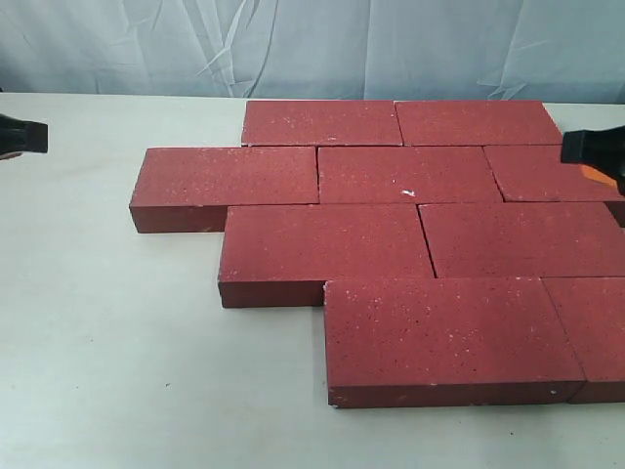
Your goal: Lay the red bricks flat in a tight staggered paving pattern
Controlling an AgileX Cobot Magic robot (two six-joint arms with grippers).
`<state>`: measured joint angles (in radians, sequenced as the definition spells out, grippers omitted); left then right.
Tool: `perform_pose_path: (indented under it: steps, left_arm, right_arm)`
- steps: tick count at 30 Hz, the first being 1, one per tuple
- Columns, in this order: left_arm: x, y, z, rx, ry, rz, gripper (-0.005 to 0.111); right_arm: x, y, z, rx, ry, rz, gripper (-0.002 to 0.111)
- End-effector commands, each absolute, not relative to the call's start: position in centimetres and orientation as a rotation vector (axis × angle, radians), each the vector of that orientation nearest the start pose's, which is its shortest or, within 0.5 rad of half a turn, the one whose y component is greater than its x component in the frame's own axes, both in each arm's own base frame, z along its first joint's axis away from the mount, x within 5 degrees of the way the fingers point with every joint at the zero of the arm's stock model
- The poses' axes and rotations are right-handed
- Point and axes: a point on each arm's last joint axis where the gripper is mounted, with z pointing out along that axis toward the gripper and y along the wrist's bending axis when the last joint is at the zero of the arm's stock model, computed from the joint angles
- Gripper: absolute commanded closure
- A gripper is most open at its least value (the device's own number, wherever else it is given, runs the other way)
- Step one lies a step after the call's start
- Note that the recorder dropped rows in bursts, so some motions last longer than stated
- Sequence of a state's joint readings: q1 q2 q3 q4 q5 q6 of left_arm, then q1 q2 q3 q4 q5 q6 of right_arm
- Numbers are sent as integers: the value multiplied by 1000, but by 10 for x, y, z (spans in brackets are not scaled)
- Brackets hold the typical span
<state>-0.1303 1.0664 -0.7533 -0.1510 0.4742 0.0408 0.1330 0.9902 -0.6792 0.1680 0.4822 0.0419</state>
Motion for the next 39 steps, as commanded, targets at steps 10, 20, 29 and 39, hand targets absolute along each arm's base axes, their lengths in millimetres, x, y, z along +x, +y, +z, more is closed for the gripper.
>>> perform_pose_path:
  steps: [10, 20, 29, 39]
  left_arm:
    - [154, -26, 299, 57, 2045, -213, 107]
    - [113, -20, 287, 23, 1870, -242, 107]
    - [90, -17, 295, 29, 1779, -255, 107]
    - [72, -15, 298, 52, 1734, -242, 107]
  right_arm:
    - [151, 25, 282, 27, 2094, 250, 109]
    - [123, 21, 293, -1, 2033, 245, 109]
    - [89, 17, 293, -9, 1920, 257, 109]
    - [57, 13, 304, -9, 1736, 274, 109]
